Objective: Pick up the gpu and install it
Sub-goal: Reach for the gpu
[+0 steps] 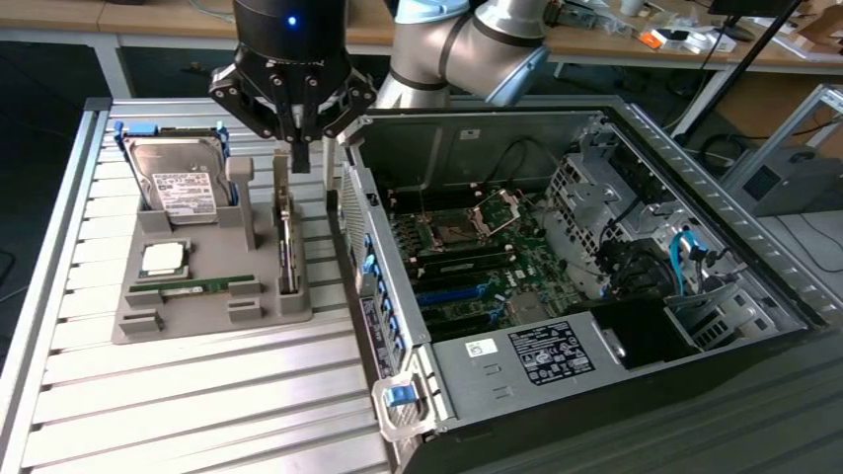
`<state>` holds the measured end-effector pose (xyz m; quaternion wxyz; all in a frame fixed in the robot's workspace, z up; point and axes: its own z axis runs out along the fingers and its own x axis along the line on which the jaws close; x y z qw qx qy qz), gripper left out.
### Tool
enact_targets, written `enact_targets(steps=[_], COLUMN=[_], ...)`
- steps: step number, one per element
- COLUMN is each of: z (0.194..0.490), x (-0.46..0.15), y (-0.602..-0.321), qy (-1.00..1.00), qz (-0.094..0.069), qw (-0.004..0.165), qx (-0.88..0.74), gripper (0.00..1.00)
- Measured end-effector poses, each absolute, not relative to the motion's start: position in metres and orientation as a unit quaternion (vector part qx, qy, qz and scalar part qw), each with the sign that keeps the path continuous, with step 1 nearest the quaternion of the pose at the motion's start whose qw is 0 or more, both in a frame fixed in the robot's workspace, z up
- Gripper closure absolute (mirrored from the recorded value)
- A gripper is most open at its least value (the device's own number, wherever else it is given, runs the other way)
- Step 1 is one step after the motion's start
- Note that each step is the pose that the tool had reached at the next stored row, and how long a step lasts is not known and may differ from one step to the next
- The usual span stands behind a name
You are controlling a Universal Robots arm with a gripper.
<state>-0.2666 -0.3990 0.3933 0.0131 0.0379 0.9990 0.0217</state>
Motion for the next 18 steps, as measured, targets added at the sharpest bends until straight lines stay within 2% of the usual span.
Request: enact_targets(steps=[18], z=[0.3933], x=[-0.2747], y=[-0.3989], qy=[0.999], qz=[0.022], qw=[0.013], qx=[0.038], gripper=[0.89])
